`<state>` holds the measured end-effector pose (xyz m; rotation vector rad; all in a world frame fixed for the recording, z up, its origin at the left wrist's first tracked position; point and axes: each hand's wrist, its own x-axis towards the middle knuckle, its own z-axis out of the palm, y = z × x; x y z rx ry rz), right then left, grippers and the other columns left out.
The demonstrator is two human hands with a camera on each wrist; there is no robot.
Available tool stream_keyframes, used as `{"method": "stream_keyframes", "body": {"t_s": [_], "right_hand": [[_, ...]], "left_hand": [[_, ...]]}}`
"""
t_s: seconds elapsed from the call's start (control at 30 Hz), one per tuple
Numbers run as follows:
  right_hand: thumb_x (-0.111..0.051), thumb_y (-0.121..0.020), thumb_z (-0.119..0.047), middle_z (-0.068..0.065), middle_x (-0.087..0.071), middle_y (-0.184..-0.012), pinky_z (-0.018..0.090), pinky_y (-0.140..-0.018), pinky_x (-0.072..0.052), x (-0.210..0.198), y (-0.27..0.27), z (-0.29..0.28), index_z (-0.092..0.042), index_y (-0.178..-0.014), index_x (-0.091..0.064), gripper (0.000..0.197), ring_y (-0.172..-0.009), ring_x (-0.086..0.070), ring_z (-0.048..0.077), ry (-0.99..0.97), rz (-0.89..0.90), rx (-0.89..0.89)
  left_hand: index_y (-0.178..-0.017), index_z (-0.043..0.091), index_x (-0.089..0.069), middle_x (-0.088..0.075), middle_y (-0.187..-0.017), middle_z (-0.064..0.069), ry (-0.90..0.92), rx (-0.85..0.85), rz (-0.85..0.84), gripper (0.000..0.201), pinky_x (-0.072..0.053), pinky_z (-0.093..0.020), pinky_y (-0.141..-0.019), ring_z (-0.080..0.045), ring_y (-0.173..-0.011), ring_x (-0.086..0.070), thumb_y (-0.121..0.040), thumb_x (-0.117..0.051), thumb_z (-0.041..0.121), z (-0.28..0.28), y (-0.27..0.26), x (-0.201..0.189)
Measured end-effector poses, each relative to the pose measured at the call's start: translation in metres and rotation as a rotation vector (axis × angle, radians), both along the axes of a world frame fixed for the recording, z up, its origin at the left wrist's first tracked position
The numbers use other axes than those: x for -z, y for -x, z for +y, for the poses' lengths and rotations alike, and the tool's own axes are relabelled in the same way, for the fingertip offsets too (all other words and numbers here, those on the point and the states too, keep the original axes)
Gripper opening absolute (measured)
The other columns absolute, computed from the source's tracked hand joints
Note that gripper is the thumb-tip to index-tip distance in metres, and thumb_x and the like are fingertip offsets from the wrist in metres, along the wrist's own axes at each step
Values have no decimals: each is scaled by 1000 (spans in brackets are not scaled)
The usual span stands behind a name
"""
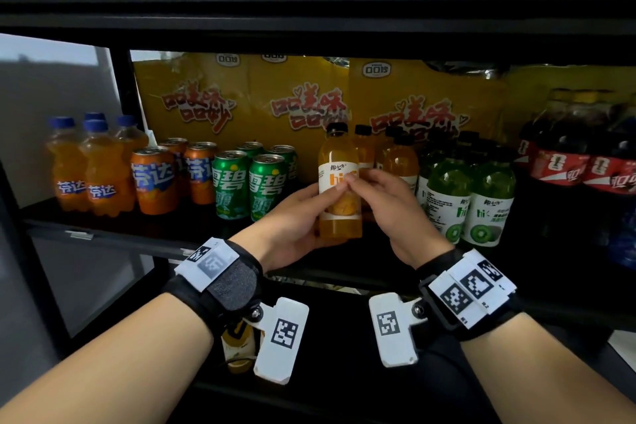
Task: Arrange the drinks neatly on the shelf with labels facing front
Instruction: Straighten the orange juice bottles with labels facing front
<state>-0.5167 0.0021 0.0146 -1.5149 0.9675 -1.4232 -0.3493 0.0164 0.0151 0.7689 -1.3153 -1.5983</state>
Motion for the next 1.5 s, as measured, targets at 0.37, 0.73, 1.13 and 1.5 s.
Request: {"method": "stream_keyframes", "body": {"t_s": [0.37,0.73,1.13,1.5], "right_hand": [[-55,-74,-90,-1,-80,-81,34,-67,-52,-16,10,8,-21,-88,-80,75,-71,-77,15,-161,229,131],[-62,-97,-56,-8,-79,-108,36,-76,-63,-19,8,17,-37,-118,-70,29,-94,-76,9,-118,160,-85],[-95,-70,-16,-10,-55,-124,7,-95,-42,-8,-3,26,-29,-127,-62,67,-116,-53,-7,390,389,144],[-98,-56,-38,-20,-72,-106,14,-78,-55,-3,-12,29,-39,-112,-64,65,-98,-69,-3,366,143,137]], "left_hand": [[-117,10,-70,-72,-95,-13,-280,49,140,73,-58,-23,-46,-20,-73,-73,-65,-73,62,5,-6,-21],[-134,33,-58,-78,-111,-6,63,-197,-99,57,-62,-47,-85,-28,-100,-75,-84,-81,18,-5,-6,-3],[-154,47,-30,-41,-159,9,704,-336,-406,98,-36,-37,-120,-5,-145,-40,-81,-87,16,-6,0,14],[-123,37,-48,-69,-115,17,721,-524,-388,70,-58,-41,-92,-1,-106,-68,-67,-90,41,-9,-1,25]]}}
